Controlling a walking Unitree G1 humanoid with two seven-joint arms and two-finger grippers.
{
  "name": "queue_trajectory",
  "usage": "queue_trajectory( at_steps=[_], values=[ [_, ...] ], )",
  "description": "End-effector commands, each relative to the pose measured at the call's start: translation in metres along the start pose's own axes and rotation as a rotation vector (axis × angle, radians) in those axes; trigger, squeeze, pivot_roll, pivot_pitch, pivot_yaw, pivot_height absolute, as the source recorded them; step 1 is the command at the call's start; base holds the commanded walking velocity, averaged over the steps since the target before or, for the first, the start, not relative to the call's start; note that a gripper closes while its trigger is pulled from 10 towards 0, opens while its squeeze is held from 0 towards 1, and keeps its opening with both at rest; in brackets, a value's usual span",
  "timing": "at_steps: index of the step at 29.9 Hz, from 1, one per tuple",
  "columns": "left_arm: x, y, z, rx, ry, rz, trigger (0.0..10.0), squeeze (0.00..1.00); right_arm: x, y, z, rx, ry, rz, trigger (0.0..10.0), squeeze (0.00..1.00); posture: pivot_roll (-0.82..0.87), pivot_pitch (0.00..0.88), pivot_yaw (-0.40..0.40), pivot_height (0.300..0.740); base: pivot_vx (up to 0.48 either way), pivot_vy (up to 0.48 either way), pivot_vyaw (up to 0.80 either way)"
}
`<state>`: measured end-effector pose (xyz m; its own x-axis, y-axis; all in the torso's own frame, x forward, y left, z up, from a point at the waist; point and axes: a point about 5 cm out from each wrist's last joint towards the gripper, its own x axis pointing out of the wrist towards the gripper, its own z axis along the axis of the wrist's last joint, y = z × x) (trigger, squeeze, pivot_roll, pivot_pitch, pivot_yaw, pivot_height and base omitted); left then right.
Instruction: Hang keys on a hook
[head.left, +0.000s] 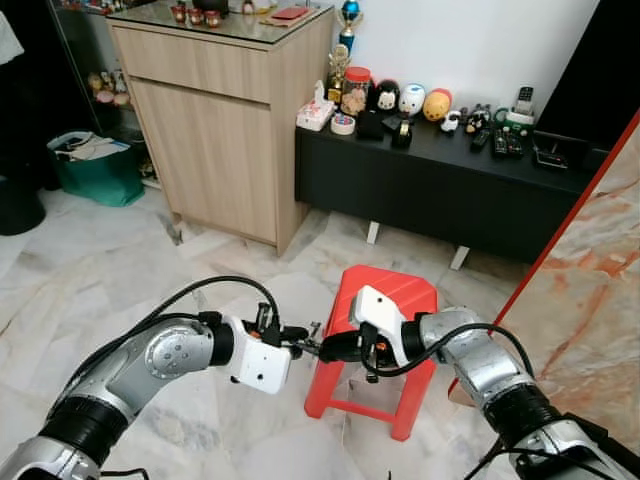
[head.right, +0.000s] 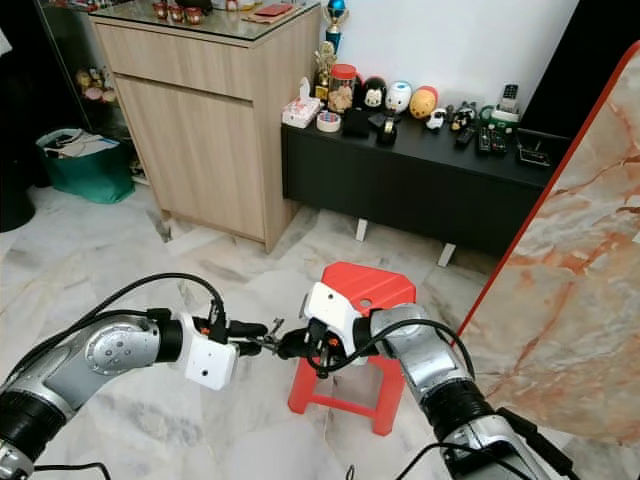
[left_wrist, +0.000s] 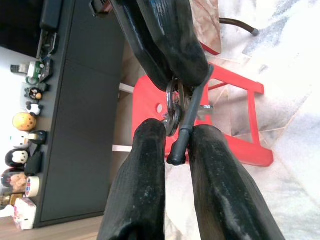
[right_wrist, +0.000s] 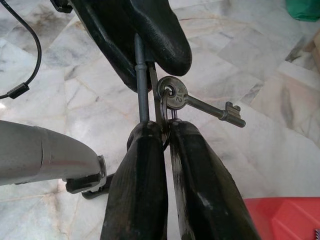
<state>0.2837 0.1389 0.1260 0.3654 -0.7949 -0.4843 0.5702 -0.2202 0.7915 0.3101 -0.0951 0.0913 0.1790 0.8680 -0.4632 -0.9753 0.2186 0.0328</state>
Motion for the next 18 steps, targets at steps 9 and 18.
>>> queue_trajectory(
  at_steps=[9, 18],
  values=[
    [0.0008, 0.0046, 0.0007, 0.018, -0.022, 0.014, 0.0, 0.0, -0.003, -0.0017, 0.0034, -0.029, -0.001, -0.006, 10.0, 0.0, 0.08, 0.0, -0.09, 0.74, 0.0, 0.0, 0.0],
    [0.0009, 0.0036, 0.0024, 0.007, -0.044, 0.012, 0.0, 0.0, -0.0028, -0.0013, 0.0011, -0.032, 0.01, -0.008, 10.0, 0.0, 0.08, 0.0, -0.09, 0.74, 0.0, 0.0, 0.0]
  ],
)
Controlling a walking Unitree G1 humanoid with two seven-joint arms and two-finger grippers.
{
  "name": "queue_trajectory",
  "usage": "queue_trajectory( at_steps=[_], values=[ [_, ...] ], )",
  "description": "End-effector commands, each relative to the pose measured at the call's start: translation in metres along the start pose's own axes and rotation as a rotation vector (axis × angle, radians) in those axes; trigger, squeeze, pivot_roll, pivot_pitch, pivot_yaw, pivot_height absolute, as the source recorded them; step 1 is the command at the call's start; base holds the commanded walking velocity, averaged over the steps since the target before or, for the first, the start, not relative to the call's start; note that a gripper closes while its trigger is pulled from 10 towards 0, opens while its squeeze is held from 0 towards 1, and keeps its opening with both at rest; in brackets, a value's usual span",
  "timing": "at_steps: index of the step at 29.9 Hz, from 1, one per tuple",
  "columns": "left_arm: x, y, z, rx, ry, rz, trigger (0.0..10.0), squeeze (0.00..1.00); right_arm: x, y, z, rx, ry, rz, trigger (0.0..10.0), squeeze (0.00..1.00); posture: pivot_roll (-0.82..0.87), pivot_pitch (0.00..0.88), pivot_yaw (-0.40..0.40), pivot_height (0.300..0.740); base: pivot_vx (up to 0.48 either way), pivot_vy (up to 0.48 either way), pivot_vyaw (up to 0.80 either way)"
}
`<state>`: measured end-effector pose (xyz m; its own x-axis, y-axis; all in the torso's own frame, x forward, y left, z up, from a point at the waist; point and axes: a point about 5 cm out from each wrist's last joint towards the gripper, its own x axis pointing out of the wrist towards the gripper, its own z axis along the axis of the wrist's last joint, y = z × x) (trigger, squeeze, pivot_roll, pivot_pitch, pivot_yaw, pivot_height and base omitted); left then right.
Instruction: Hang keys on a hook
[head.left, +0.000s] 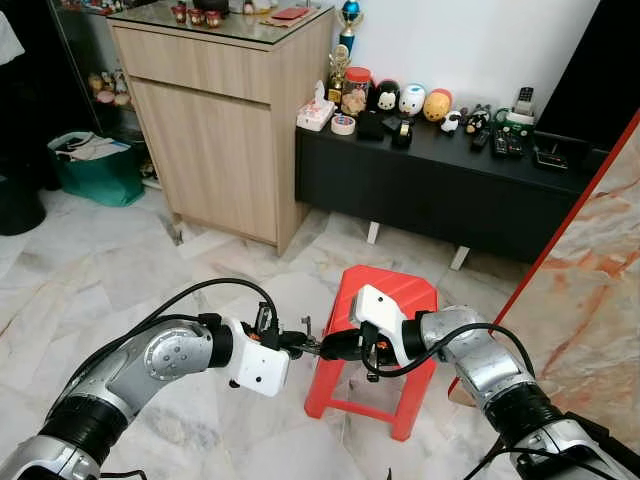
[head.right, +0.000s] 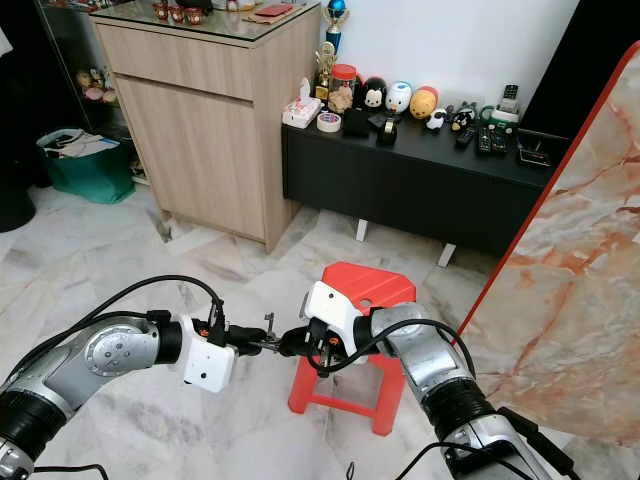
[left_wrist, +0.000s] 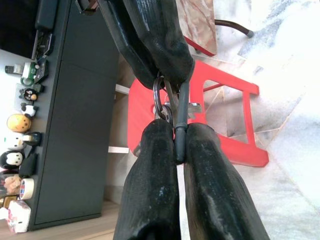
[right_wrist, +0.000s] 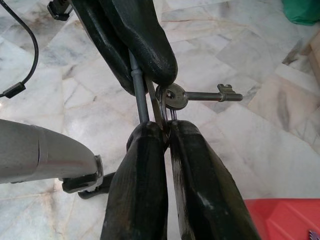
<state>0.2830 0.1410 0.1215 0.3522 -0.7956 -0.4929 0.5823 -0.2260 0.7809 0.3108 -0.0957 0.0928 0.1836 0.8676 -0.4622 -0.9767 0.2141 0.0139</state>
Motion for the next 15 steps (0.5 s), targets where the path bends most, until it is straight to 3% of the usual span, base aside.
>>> queue_trajectory(
  at_steps=[1, 11, 12, 15],
  values=[
    [0.0006, 0.0077, 0.0048, 0.013, -0.04, 0.026, 0.0, 0.0, -0.0016, -0.0006, -0.0006, -0.014, 0.014, -0.004, 10.0, 0.0, 0.08, 0.0, -0.091, 0.74, 0.0, 0.0, 0.0],
    [0.0003, 0.0024, 0.0074, -0.003, -0.059, -0.002, 0.0, 0.0, -0.0021, -0.0009, -0.0029, -0.037, 0.03, -0.016, 10.0, 0.0, 0.08, 0.0, -0.091, 0.74, 0.0, 0.0, 0.0],
    [0.0002, 0.0022, 0.0075, -0.005, -0.061, -0.003, 0.0, 0.0, -0.0026, -0.0032, -0.0034, -0.033, 0.036, -0.035, 10.0, 1.0, 0.08, 0.0, -0.093, 0.74, 0.0, 0.0, 0.0],
    [-0.0001, 0.0018, 0.0077, -0.014, -0.065, -0.006, 0.0, 0.0, -0.0039, -0.0072, -0.0045, -0.035, 0.052, -0.064, 10.0, 1.0, 0.08, 0.0, -0.093, 0.74, 0.0, 0.0, 0.0]
  ],
)
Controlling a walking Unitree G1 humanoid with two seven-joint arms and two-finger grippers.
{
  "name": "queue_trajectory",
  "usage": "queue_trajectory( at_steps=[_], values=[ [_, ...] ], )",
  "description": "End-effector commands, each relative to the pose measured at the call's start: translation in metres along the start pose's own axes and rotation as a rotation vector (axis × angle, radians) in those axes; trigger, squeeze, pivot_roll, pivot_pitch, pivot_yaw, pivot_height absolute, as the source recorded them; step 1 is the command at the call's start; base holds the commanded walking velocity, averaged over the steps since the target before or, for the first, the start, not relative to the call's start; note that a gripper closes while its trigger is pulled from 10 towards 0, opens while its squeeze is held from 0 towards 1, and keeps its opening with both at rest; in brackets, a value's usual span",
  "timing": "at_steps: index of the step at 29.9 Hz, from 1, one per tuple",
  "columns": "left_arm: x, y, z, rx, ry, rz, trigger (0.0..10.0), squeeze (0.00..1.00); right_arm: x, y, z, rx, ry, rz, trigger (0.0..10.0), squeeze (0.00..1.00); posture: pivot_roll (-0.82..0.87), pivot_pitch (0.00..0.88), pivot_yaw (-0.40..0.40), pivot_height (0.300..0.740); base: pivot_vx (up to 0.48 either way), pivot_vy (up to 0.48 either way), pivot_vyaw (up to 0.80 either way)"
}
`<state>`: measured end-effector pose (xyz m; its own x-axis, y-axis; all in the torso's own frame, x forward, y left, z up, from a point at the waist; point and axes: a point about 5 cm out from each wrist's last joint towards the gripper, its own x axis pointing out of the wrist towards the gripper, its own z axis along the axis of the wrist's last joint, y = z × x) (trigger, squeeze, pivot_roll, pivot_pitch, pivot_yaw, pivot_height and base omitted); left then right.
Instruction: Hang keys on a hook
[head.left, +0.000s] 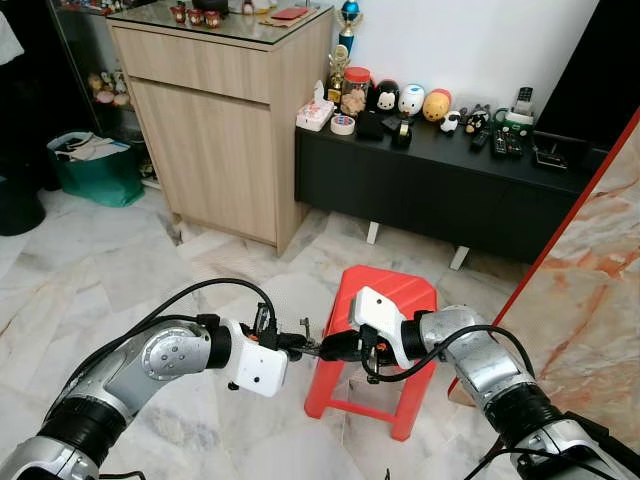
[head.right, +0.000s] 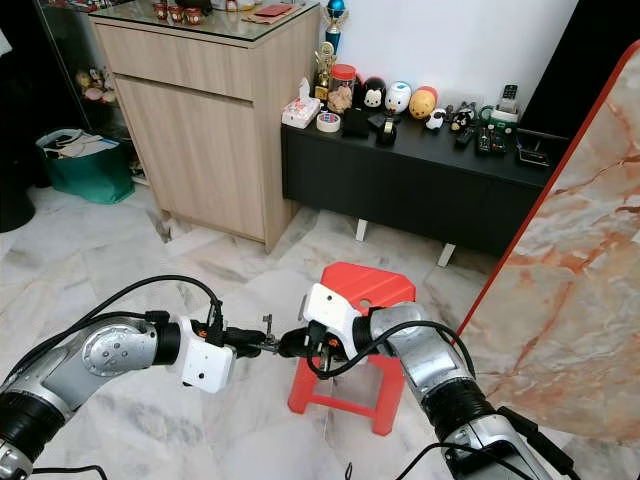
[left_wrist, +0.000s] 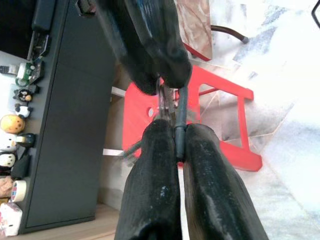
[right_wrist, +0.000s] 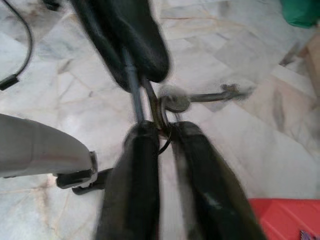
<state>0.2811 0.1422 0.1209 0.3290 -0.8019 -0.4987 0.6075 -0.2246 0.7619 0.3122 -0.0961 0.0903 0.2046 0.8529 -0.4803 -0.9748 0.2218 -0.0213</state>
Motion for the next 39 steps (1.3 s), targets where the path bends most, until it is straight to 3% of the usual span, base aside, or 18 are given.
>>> queue_trajectory(
  at_steps=[1, 4, 5, 7, 11, 12, 13, 14, 18, 20, 22, 23, 24, 27, 28, 29, 35, 39],
  values=[
    [0.001, 0.004, 0.007, 0.013, -0.047, 0.01, 0.0, 0.0, -0.005, -0.006, -0.002, -0.008, 0.032, -0.04, 10.0, 1.0, 0.08, 0.0, -0.093, 0.74, 0.0, 0.0, 0.0],
    [0.001, 0.003, 0.007, 0.009, -0.05, 0.005, 0.0, 0.0, -0.006, -0.01, -0.003, 0.0, 0.038, -0.076, 10.0, 1.0, 0.08, 0.0, -0.093, 0.74, 0.0, 0.0, 0.0],
    [0.001, 0.001, 0.008, 0.003, -0.055, -0.002, 0.0, 0.0, -0.009, -0.019, -0.01, 0.016, 0.092, -0.176, 10.0, 1.0, 0.08, 0.0, -0.094, 0.74, 0.0, 0.0, 0.0],
    [0.001, 0.0, 0.008, -0.001, -0.056, -0.003, 0.0, 0.0, -0.011, -0.021, -0.013, 0.021, 0.11, -0.209, 10.0, 1.0, 0.08, 0.0, -0.094, 0.74, 0.0, 0.0, 0.0],
    [0.001, -0.003, 0.007, -0.027, -0.052, -0.005, 0.0, 0.0, -0.017, -0.034, -0.017, 0.121, 0.089, -0.364, 10.0, 1.0, 0.08, 0.0, -0.094, 0.74, 0.0, 0.0, 0.0],
    [0.0, -0.004, 0.007, -0.036, -0.05, -0.002, 0.0, 0.0, -0.019, -0.037, -0.017, 0.151, 0.057, -0.406, 10.0, 0.53, 0.08, 0.0, -0.095, 0.74, 0.0, 0.0, 0.0],
    [0.0, -0.004, 0.007, -0.036, -0.05, -0.002, 0.0, 0.0, -0.019, -0.037, -0.017, 0.151, 0.057, -0.406, 10.0, 0.53, 0.08, 0.0, -0.095, 0.74, 0.0, 0.0, 0.0],
    [0.0, -0.005, 0.006, -0.047, -0.048, 0.001, 0.0, 0.0, -0.021, -0.04, -0.017, 0.176, 0.035, -0.444, 10.0, 0.0, 0.08, 0.0, -0.095, 0.74, 0.0, 0.0, 0.0],
    [-0.002, -0.009, 0.004, -0.111, -0.045, 0.019, 0.0, 0.0, -0.032, -0.051, -0.023, 0.305, -0.043, -0.612, 10.0, 0.0, 0.08, 0.0, -0.095, 0.74, 0.0, 0.0, 0.0],
    [-0.003, -0.01, 0.001, -0.192, -0.045, 0.053, 0.0, 0.0, -0.034, -0.051, -0.03, 0.34, -0.043, -0.657, 10.0, 0.0, 0.08, 0.0, -0.091, 0.74, 0.0, 0.0, 0.0],
    [-0.003, -0.009, -0.004, -0.386, -0.057, 0.19, 0.0, 0.0, -0.036, -0.047, -0.047, 0.403, -0.02, -0.725, 10.0, 0.0, 0.08, 0.0, -0.088, 0.74, 0.0, 0.0, 0.0],
    [-0.003, -0.009, -0.004, -0.386, -0.057, 0.19, 0.0, 0.0, -0.036, -0.047, -0.047, 0.403, -0.02, -0.725, 10.0, 0.0, 0.08, 0.0, -0.088, 0.74, 0.0, 0.0, 0.0],
    [-0.004, -0.01, -0.01, -0.55, -0.064, 0.309, 0.0, 0.0, -0.036, -0.04, -0.064, 0.465, 0.009, -0.77, 10.0, 0.0, 0.08, 0.0, -0.087, 0.74, 0.0, 0.0, 0.0],
    [-0.005, -0.013, -0.016, -0.732, -0.073, 0.447, 0.5, 0.0, -0.035, -0.026, -0.089, 0.558, 0.054, -0.824, 10.0, 0.0, 0.08, 0.0, -0.087, 0.74, 0.0, 0.0, 0.0],
    [-0.006, -0.014, -0.018, -0.793, -0.075, 0.507, 9.4, 0.0, -0.034, -0.019, -0.1, 0.603, 0.072, -0.849, 10.0, 0.0, 0.08, 0.0, -0.087, 0.74, 0.0, 0.0, 0.0],
    [-0.007, -0.015, -0.019, -0.851, -0.08, 0.556, 10.0, 0.0, -0.033, -0.012, -0.109, 0.639, 0.088, -0.87, 10.0, 0.0, 0.08, 0.0, -0.086, 0.74, 0.0, 0.0, 0.0],
    [-0.008, -0.02, -0.021, -1.08, -0.091, 0.774, 10.0, 0.0, -0.026, 0.026, -0.15, 0.811, 0.167, -0.945, 10.0, 0.0, 0.09, 0.0, -0.085, 0.74, 0.0, 0.0, 0.0],
    [-0.006, -0.026, -0.027, -1.132, -0.035, 0.841, 10.0, 0.0, -0.024, 0.045, -0.167, 0.899, 0.209, -0.978, 10.0, 0.0, 0.08, 0.0, -0.082, 0.74, 0.0, 0.0, 0.0]
  ],
)
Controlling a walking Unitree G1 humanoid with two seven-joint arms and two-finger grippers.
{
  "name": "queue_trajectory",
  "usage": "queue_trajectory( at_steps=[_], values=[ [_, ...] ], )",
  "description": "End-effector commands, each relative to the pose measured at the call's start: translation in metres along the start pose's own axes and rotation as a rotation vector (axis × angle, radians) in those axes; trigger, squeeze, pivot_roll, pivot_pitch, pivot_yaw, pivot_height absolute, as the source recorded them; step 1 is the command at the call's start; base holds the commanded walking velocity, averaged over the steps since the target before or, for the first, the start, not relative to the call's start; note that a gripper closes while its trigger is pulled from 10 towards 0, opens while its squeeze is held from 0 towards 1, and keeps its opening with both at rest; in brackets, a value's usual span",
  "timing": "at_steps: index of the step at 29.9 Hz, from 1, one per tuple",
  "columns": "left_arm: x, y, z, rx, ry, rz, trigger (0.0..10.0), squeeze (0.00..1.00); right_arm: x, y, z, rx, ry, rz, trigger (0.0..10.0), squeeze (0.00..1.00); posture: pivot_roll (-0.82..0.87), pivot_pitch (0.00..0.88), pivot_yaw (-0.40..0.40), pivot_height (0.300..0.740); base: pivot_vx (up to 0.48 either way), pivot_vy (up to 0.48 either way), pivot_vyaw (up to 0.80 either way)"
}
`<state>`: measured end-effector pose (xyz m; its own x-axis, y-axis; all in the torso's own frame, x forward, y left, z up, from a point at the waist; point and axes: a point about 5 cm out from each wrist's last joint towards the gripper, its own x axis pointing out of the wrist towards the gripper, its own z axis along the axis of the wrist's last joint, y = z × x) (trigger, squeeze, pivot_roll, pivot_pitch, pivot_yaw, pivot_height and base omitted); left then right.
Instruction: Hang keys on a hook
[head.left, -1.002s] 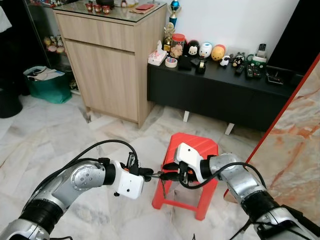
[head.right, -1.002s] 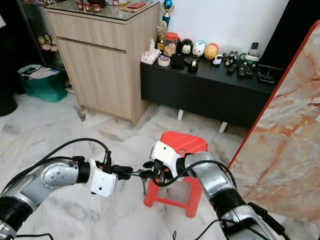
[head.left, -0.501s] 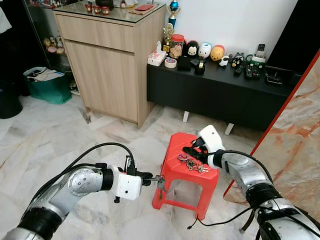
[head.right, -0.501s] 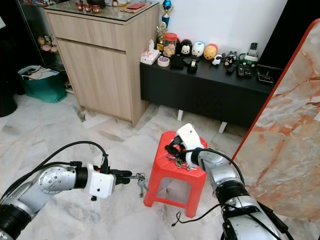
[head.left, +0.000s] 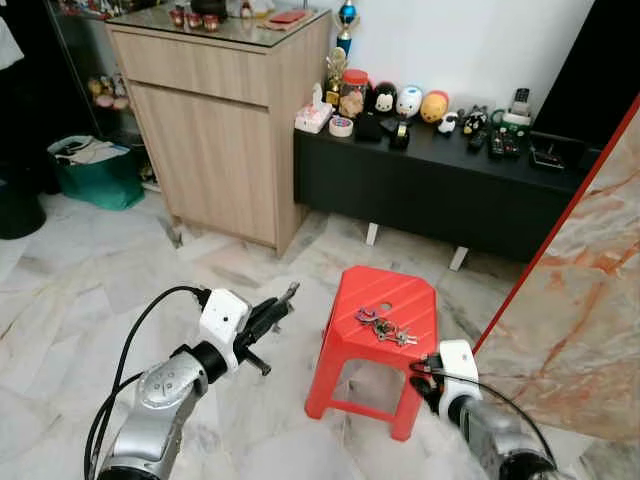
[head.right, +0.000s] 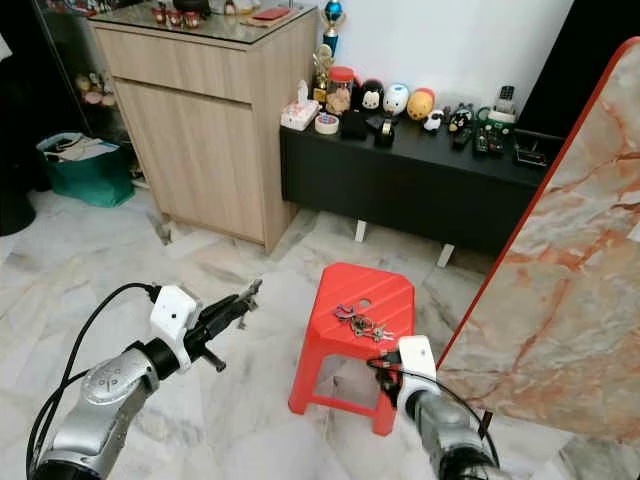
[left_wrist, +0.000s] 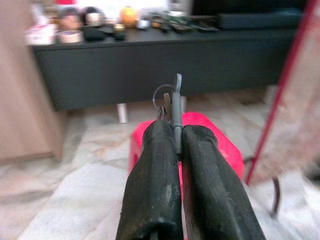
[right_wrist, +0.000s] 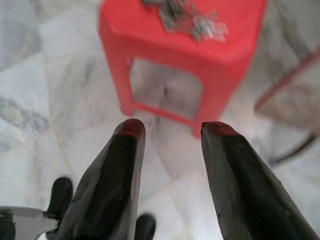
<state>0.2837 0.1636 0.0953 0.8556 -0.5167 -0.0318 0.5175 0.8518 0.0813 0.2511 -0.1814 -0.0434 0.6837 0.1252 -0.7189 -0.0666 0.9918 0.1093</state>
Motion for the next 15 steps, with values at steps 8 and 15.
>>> queue_trajectory(
  at_steps=[8, 15],
  values=[
    [-0.029, 0.026, -0.069, -0.136, 0.263, 0.362, 10.0, 0.0, -0.017, -0.007, -0.075, 0.118, 0.196, -0.101, 10.0, 0.0, 0.08, 0.0, -0.07, 0.74, 0.0, 0.0, 0.0],
    [-0.04, 0.025, -0.085, -0.205, 0.317, 0.415, 10.0, 0.0, -0.021, -0.007, -0.087, 0.16, 0.217, -0.117, 10.0, 0.0, 0.07, 0.0, -0.062, 0.74, 0.0, 0.0, 0.0]
  ],
)
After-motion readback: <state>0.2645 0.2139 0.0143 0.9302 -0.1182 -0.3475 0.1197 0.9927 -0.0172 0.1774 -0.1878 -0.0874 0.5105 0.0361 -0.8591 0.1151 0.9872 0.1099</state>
